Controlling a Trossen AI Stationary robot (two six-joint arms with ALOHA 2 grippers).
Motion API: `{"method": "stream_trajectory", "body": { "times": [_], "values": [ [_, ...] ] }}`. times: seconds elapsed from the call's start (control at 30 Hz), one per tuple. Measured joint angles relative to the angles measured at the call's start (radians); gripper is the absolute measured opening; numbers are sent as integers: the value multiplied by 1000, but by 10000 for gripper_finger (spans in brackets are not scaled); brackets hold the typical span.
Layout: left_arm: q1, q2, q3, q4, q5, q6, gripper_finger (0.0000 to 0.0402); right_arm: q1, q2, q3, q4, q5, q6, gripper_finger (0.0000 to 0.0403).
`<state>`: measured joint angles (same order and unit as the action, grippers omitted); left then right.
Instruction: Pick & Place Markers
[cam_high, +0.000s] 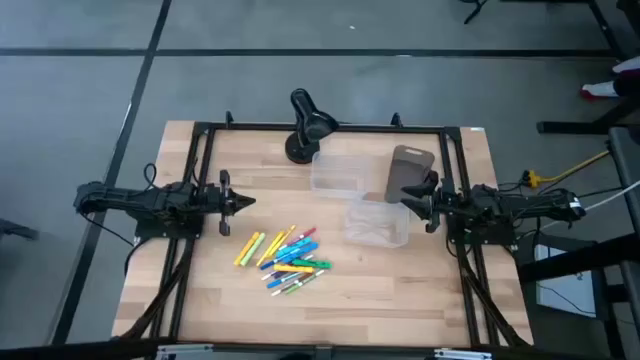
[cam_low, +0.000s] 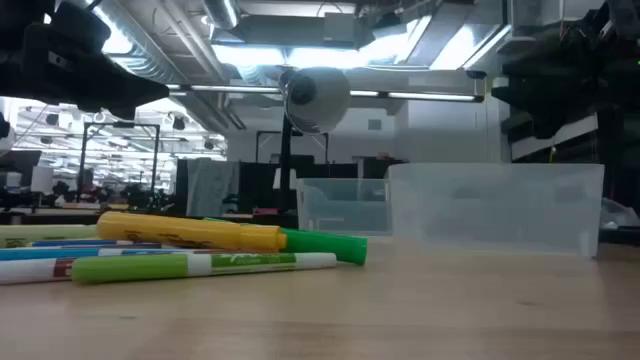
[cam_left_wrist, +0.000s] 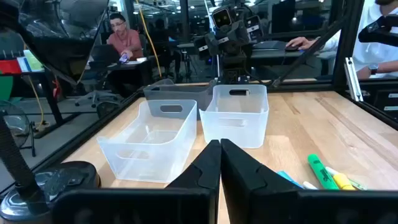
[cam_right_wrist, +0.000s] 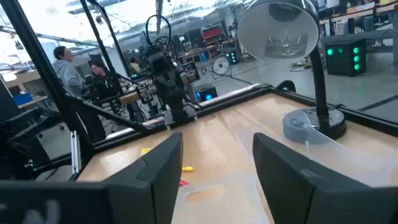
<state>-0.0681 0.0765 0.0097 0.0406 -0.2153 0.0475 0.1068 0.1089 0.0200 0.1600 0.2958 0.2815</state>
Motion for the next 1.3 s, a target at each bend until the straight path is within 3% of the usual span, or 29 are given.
{"method": "stream_trajectory", "body": {
  "times": [0.6, 0.87, 1.07, 1.3],
  "values": [
    [0, 0, 0, 0, 0, 0, 8, 0, 0, 0, 173, -1, -59, 194],
    [0, 0, 0, 0, 0, 0, 6, 0, 11, 4, 260, -58, -90, 194],
    [0, 0, 0, 0, 0, 0, 9, 0, 119, 108, 258, -89, -154, 194],
    [0, 0, 0, 0, 0, 0, 9, 0, 362, 315, 134, -91, -212, 194]
  ]
}}
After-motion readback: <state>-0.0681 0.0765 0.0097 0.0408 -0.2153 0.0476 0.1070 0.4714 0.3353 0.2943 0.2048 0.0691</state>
